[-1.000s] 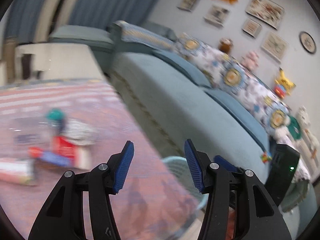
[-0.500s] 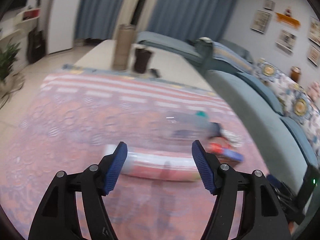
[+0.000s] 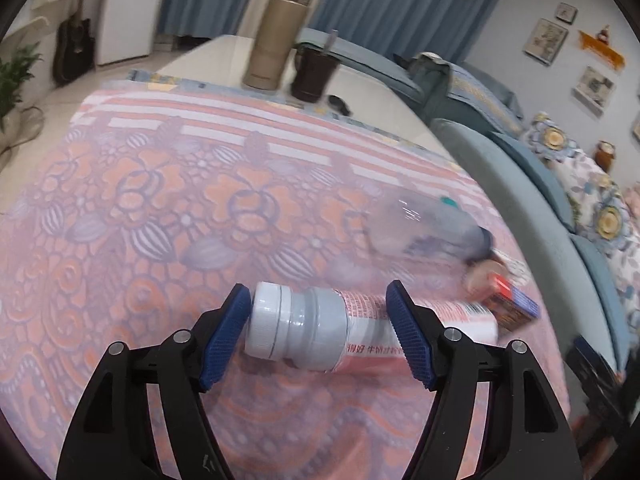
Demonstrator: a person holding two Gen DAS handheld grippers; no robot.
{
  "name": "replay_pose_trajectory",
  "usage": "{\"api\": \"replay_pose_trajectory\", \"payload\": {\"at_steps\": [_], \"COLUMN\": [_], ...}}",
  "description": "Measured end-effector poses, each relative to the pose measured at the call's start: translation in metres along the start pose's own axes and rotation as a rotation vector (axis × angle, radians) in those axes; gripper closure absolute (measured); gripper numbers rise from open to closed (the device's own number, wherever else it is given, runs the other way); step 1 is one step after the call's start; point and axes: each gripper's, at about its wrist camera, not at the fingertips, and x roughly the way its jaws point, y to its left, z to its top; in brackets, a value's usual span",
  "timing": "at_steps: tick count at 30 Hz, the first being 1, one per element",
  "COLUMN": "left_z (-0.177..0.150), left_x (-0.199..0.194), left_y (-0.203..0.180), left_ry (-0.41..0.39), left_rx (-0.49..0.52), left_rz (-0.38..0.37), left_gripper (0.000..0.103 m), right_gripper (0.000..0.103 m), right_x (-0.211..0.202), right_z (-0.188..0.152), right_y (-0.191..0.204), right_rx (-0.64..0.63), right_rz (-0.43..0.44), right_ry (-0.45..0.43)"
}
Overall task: Collect trash
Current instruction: 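Grasp the pink bottle with the left tool while the right tool grasps the blue carton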
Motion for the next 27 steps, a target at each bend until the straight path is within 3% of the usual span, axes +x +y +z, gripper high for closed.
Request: {"api": "replay_pose_trajectory", "payload": {"at_steps": [2, 11, 17, 19, 24, 27], "left_z": [-0.013, -0.079, -0.075, -0.066, -0.055, -0.057], "left_x": [-0.009, -0.041, -0.040, -0.022, 0.033, 0.046], "left_y": [-0.007, -0.060, -0.090, -0.109, -0.133, -0.141], "left_ry": [0.032, 0.169, 0.132, 0.130, 0.225, 0.250], "left_rx": [0.019, 0.210, 0.386, 0.499, 0.655, 0.676], "left_rz": [-0.077, -0.240, -0.174, -0.153, -0.125, -0.128], "left_gripper": [0.035, 0.035, 0.034, 0.034, 0.036, 0.034], "right_gripper": [0.021, 0.021, 0.021, 0.021, 0.021, 0.021], "right_x": [0.008, 0.019, 0.019, 0.020, 0.021, 0.022], "right_z": [0.000, -0.004, -0.002, -0.002, -0.002, -0.002], "right_y": [-0.003, -0.007, -0.024, -0.028, -0.026, -0.017], "right_rx": [0.004, 0.010, 0.088, 0.111, 0.106, 0.062], "right_rz": [0.003, 0.041, 0.076, 0.084, 0.096, 0.111], "right_ry": [0.007, 0.026, 0.021, 0.026, 0.032, 0.041]}}
